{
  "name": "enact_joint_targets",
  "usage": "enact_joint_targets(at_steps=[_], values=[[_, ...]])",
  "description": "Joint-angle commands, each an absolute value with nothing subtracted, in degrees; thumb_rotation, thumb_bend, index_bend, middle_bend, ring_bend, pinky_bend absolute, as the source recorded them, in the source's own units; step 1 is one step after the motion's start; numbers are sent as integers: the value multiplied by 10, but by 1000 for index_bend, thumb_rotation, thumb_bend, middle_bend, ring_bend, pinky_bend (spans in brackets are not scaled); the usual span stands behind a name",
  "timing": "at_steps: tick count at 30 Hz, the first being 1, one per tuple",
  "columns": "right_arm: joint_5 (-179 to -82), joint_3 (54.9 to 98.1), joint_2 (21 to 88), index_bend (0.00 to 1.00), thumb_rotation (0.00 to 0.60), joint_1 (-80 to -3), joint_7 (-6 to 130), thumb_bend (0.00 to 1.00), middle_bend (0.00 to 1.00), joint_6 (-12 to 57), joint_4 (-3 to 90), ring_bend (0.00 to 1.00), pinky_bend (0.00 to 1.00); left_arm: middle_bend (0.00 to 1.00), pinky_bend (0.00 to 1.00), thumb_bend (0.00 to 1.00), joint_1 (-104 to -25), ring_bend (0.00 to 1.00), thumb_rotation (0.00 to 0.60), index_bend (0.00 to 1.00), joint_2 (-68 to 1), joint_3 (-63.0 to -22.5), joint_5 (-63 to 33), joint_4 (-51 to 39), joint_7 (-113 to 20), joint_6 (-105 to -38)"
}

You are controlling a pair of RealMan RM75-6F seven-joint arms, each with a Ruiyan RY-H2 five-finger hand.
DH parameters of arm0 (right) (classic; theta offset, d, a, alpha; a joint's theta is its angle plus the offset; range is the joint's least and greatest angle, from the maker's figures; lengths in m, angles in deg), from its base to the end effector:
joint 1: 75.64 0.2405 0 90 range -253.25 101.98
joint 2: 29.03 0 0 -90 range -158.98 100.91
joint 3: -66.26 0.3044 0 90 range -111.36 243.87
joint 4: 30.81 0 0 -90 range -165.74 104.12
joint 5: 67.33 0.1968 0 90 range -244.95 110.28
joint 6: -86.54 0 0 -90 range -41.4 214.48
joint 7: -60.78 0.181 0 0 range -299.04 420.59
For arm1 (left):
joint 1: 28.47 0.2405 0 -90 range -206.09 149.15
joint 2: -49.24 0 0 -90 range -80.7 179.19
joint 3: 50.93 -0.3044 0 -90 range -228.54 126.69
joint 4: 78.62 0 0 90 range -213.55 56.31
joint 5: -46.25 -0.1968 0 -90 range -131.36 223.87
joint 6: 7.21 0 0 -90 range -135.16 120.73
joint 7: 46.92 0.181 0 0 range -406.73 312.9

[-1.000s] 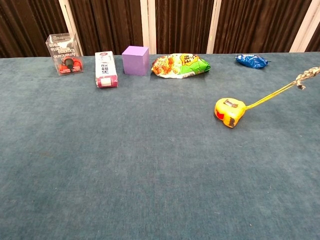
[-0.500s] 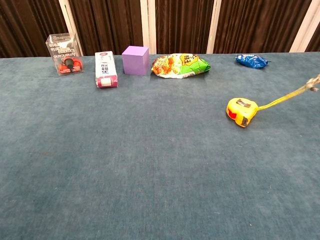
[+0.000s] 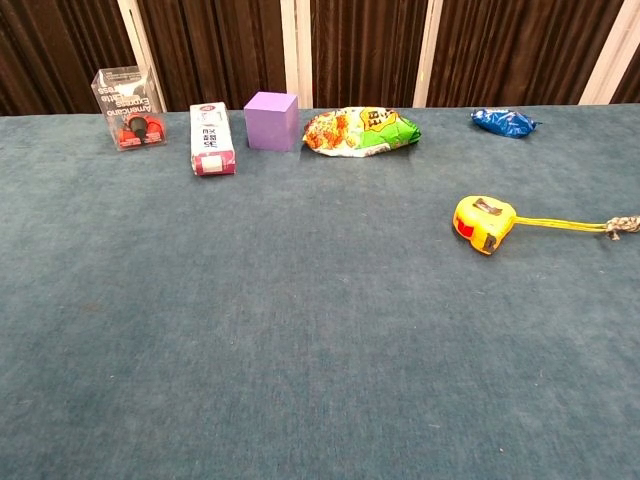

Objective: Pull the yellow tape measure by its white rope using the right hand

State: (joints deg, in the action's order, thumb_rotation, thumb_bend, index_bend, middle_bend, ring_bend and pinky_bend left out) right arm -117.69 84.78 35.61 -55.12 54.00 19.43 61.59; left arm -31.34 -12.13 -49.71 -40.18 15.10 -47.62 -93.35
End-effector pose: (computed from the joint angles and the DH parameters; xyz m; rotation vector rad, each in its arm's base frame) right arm -0.3521 -0.3538 0.2159 1.0673 -1.1050 0.8536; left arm -0.3538 0.2026 0.2050 -1.3794 -0.9185 -0.8701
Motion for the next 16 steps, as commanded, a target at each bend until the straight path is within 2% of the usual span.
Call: enact_joint_targets(at_steps=[1,10,16], values=[[-1266,810,334,0,600,-596,586,297,0,154,667,0,0,0,0,0,-313,0,600,0,-124,-497,-404,147,-473,-937],[-1499,699,326,0,600,-687,663,258,0,38,671,0,0,0,0,0,-310,0,600,0,-130,-494,-407,138,-455,-948],[-1560,672,323,0,600,-722,670,257,0,-20,658,0,0,0,0,0,-309,0,600,0,-132,-492,-404,134,-457,-951]])
